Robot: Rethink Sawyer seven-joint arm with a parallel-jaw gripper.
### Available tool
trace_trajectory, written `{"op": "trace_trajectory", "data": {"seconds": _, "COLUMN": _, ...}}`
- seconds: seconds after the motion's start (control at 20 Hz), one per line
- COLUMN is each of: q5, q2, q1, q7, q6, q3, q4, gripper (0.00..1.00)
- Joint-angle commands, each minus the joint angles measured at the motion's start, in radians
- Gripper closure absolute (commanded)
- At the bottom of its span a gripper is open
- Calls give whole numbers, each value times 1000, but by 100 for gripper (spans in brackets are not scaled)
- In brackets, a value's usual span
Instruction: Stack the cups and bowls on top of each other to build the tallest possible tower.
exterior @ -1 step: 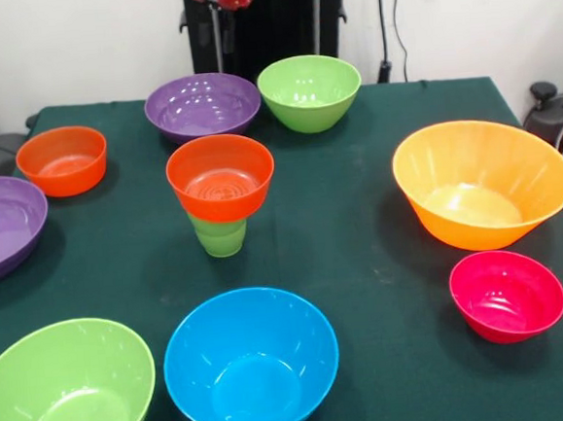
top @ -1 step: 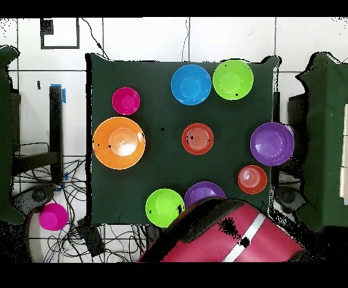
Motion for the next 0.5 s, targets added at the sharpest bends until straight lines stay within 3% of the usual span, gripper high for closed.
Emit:
{"op": "trace_trajectory", "data": {"seconds": 0.05, "q5": 51, "q2": -13, "q1": 91, "q7": 83, "q6": 142, "q3": 72, "q4": 19, "gripper": 0}}
{"op": "trace_trajectory", "data": {"seconds": 0.2, "q5": 69, "q2": -196, "q1": 112, "q7": 71, "q6": 289, "q3": 144, "q4": 87, "gripper": 0}}
{"op": "trace_trajectory", "data": {"seconds": 0.5, "q5": 121, "q2": -453, "q1": 111, "q7": 67, "q6": 537, "q3": 247, "q4": 154, "gripper": 0}}
